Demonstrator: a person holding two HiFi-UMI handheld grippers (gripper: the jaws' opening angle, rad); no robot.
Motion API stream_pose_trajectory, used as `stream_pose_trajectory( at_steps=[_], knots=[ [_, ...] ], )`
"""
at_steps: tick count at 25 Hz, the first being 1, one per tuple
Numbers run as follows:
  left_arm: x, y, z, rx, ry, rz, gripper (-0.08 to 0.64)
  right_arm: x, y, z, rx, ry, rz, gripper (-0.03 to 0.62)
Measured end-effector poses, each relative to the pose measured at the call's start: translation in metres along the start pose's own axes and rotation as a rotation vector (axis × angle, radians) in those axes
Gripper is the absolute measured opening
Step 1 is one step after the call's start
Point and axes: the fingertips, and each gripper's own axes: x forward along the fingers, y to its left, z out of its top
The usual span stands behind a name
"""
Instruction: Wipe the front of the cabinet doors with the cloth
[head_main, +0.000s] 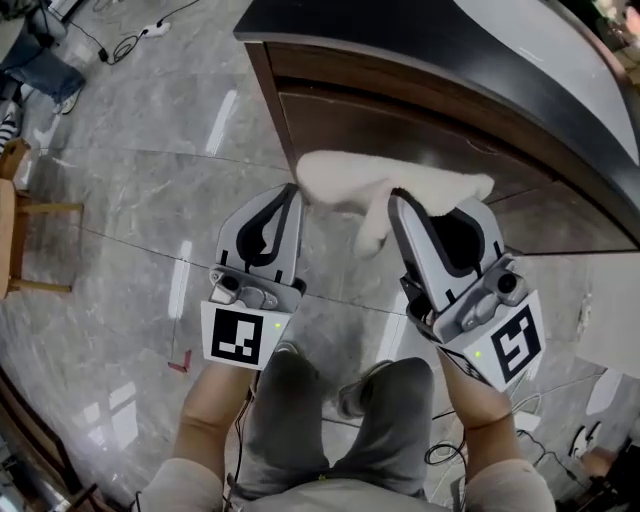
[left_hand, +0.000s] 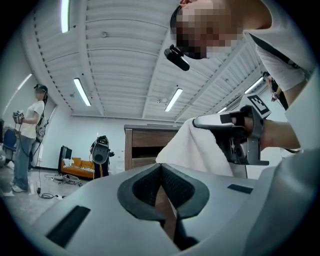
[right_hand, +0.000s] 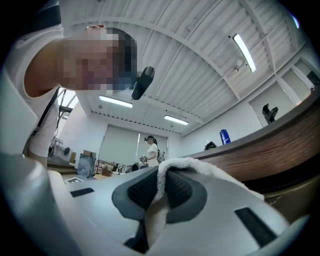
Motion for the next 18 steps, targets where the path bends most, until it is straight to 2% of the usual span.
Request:
stream_pose_trajectory(
  at_steps=[6,12,18],
  knots=[
    [-0.013,0.014,-0.041,0.04,-0.08,0.007,0.017,0.01,0.002,-0.042,-0.045,-0.074,-0.016,0.052],
    [-0.029,0.021,-0.082,0.052,-0.11,0.013,0.017,0.028,0.014,-0.061,-0.115,-0.153,0.007,0.052],
    [-0.039,0.026,-0.084,0.008,-0.108,0.028,0.017,0.056,0.013,-0.061,-0.118,-0.141,-0.007,0.052]
  ],
)
